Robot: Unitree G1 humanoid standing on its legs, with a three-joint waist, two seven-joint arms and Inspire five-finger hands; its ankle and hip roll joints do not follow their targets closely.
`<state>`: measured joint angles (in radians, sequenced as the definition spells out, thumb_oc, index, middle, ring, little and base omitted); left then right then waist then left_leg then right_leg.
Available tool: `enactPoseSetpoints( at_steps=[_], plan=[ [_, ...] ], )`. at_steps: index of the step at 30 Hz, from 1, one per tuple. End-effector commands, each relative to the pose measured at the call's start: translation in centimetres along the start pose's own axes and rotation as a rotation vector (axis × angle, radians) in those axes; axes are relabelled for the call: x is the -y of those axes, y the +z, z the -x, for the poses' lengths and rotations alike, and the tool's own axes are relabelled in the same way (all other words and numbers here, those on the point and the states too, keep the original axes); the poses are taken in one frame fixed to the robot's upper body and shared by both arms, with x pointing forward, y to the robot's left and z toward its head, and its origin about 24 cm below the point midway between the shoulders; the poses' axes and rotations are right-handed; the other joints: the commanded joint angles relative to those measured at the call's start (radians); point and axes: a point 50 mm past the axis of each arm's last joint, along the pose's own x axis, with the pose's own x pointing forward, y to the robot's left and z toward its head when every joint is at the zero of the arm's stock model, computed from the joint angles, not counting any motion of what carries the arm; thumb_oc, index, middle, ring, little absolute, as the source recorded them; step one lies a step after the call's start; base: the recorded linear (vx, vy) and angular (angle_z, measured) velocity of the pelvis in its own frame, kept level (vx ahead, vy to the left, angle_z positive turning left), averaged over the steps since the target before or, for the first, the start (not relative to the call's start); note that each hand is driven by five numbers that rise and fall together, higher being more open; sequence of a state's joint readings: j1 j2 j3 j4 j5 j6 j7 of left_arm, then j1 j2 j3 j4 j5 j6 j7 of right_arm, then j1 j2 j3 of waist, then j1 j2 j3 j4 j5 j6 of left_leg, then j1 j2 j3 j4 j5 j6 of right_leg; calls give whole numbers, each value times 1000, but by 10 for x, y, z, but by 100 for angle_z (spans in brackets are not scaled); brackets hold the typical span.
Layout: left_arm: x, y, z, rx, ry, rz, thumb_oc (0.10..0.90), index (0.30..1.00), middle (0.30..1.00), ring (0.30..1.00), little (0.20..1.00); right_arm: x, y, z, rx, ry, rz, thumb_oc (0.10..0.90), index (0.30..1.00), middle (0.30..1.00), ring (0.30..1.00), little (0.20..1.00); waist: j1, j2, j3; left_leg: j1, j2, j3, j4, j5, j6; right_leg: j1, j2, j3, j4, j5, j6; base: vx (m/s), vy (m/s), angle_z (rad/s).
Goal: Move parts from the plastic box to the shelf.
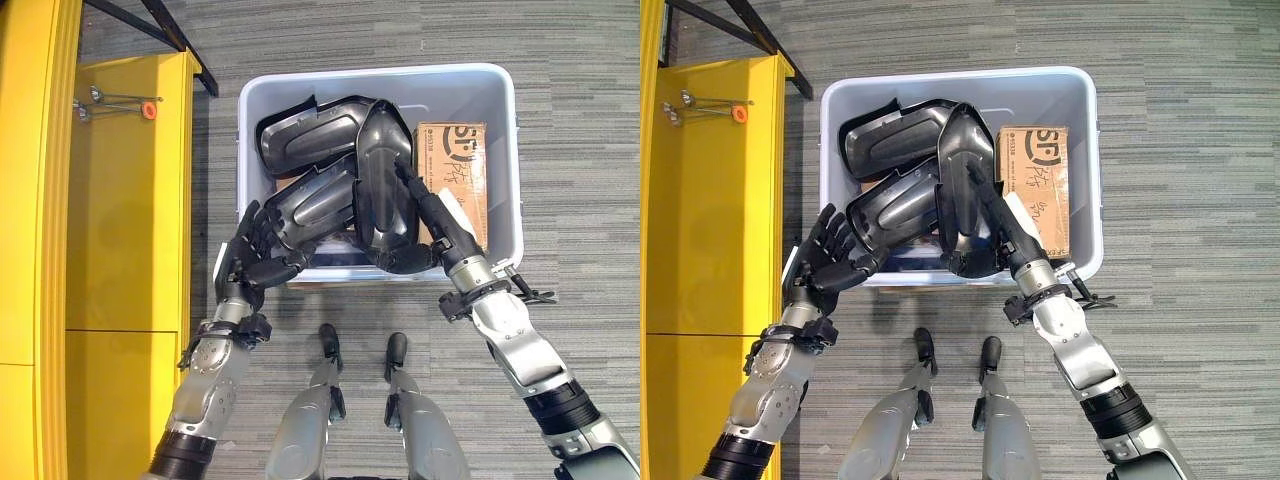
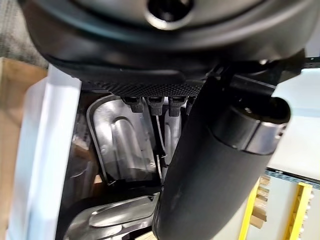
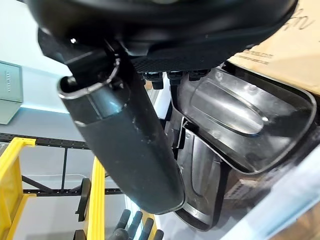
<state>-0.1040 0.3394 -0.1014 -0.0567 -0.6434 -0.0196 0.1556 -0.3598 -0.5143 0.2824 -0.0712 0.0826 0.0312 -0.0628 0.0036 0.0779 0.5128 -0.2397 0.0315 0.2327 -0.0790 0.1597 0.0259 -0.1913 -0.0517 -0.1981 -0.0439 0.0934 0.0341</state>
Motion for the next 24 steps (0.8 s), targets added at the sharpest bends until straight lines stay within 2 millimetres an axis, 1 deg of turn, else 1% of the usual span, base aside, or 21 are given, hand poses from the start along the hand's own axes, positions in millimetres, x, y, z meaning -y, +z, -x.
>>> enactPoseSetpoints(
  at_steps=[1,6,9,13,19,24],
  plan=[
    [13,33,1,168,-90,17,900,1000,1000,1000,1000,5,55,-8,285,-32,-20,900,1000,1000,1000,1000,-23,-15,-44,63,-50,-12,-8,-83,-47,-68,-38,77,50,0,81,31,-2,-5],
    [14,30,0,152,-95,3,900,1000,1000,1000,1000,6,55,-11,278,-37,56,900,1000,1000,1000,1000,-20,-11,-32,56,-53,-11,-3,-82,-45,-80,-42,76,64,-3,81,12,-2,-1],
    [13,29,0,143,-95,5,900,1000,1000,1000,1000,5,54,-13,270,-21,147,900,1000,1000,1000,1000,-17,-8,-24,50,-56,-16,3,-81,-45,-88,-43,77,77,-6,79,24,-2,-2],
    [15,27,0,132,-104,10,900,1000,1000,1000,1000,7,52,-17,260,-32,227,900,1000,1000,1000,1000,-13,-5,-14,44,-57,-17,7,-79,-44,-95,-45,76,82,-5,78,0,0,0],
    [18,28,-2,132,-111,15,900,1000,1000,1000,1000,16,54,-24,267,-107,226,900,1000,1000,1000,1000,-10,-2,-4,34,-58,-22,23,-83,-44,-106,-46,75,101,-10,74,11,0,0],
    [19,26,-2,119,-112,38,900,1000,1000,1000,1000,24,56,-26,252,-186,173,900,1000,1000,1000,1000,-11,1,0,28,-61,-25,38,-90,-43,-113,-46,76,115,-18,71,36,10,0]
  ],
)
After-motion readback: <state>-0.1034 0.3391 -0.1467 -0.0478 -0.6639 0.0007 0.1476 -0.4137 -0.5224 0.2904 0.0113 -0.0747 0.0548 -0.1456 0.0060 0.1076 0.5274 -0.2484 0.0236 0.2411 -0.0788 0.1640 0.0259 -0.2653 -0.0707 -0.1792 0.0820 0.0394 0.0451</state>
